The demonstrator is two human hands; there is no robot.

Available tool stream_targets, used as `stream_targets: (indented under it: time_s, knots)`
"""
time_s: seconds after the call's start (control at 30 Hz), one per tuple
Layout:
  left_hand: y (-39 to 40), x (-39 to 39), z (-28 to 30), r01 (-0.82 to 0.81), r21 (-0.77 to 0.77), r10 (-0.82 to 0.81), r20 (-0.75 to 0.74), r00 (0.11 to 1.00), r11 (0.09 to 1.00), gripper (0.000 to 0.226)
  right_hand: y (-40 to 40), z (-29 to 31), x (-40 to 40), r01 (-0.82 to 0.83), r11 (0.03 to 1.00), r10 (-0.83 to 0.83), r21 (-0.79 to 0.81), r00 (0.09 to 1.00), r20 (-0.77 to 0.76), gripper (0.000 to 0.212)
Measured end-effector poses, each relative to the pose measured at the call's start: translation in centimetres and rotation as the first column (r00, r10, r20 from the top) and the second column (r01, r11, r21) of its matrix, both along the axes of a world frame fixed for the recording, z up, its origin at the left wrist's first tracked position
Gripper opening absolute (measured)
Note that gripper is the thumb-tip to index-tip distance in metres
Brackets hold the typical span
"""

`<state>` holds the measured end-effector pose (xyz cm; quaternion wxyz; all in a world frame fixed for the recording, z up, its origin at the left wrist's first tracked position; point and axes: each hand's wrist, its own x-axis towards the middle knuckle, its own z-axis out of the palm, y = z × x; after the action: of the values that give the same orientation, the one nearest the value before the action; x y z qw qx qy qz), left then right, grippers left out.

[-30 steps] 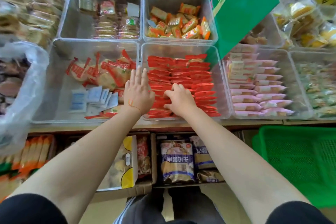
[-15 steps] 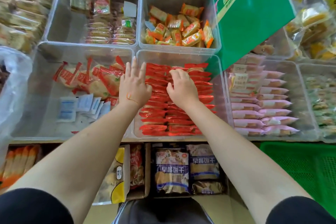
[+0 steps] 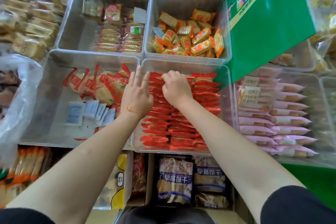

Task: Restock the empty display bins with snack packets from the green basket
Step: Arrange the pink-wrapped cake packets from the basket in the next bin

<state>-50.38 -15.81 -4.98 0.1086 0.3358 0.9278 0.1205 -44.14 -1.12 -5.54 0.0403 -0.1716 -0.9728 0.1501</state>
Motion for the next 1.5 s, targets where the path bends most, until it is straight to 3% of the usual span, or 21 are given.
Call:
stream_targets:
  time_s: [0.17, 0.33, 0.5, 0.6, 0.73, 0.83, 0.9, 1.0, 1.1, 1.17, 1.27, 1.37, 1.5]
  knots:
    - [-0.1, 0.0, 0.1, -0.006, -0.013, 0.006, -0.004, 1.000, 1.000, 0.070, 0.0, -0.4, -1.6, -0.020, 0.997, 0.036, -0.074, 0.973, 0.226, 0.034]
    - [-0.1, -0.1, -0.1, -0.002, -0.027, 0.002, 0.001, 1.000, 1.000, 0.069, 0.5, 0.1, -2.4, 0.105, 0.987, -0.083, -0.121, 0.980, 0.180, 0.026]
    - [-0.1, -0.3, -0.2, 0.011, -0.023, -0.011, 0.002, 1.000, 1.000, 0.068, 0.0, 0.0, -3.7, 0.117, 0.993, -0.118, 0.019, 0.961, 0.252, 0.019]
    - [-0.2, -0.2, 0.0, 0.011, -0.013, -0.010, 0.013, 1.000, 1.000, 0.068, -0.3, 0.0, -3.7, 0.064, 0.980, -0.104, 0.187, 0.972, 0.212, 0.020]
    - [-0.2, -0.1, 0.2, 0.009, 0.027, -0.010, 0.042, 0.999, 1.000, 0.070, -0.8, 0.6, -3.7, 0.102, 0.965, -0.127, 0.241, 0.988, 0.091, 0.011]
    - [-0.3, -0.2, 0.1, 0.018, 0.046, -0.021, 0.059, 0.998, 0.999, 0.073, -1.2, 0.2, -3.7, 0.101, 0.979, -0.099, 0.180, 0.995, -0.022, 0.013]
    - [-0.3, -0.2, 0.1, 0.024, 0.037, -0.026, 0.061, 0.998, 0.999, 0.075, -1.2, -0.1, -3.6, 0.067, 0.995, -0.069, 0.070, 0.997, 0.027, 0.011]
    - [-0.3, -0.1, 0.1, 0.031, 0.019, -0.032, 0.063, 0.997, 0.999, 0.076, -0.5, -0.3, -3.1, 0.077, 0.997, -0.078, 0.010, 0.984, 0.159, 0.029]
    - [-0.2, 0.0, 0.0, 0.022, 0.021, -0.024, 0.081, 0.996, 1.000, 0.077, -1.4, 0.6, -1.4, 0.128, 0.991, -0.127, 0.028, 0.992, -0.015, 0.033]
    - [-0.2, 0.1, 0.0, 0.029, 0.020, -0.030, 0.087, 0.996, 0.999, 0.079, -2.6, 0.8, 0.9, 0.145, 0.988, -0.149, -0.052, 0.986, -0.075, 0.027]
    - [-0.4, -0.1, 0.1, 0.048, 0.022, -0.050, 0.100, 0.994, 0.999, 0.081, -4.3, 1.8, 4.5, 0.116, 0.948, -0.086, -0.295, 0.990, 0.113, 0.017]
    - [-1.0, 0.0, 0.8, 0.063, 0.038, -0.064, 0.035, 0.997, 0.997, 0.076, -5.6, 3.3, 7.1, 0.129, 0.918, -0.018, -0.375, 0.958, 0.285, 0.015]
    - [-3.5, 2.5, 1.6, 0.274, 0.073, -0.252, -0.219, 0.943, 0.959, 0.028, -6.5, 3.6, 9.2, 0.142, 0.928, 0.058, -0.346, 0.858, 0.510, 0.028]
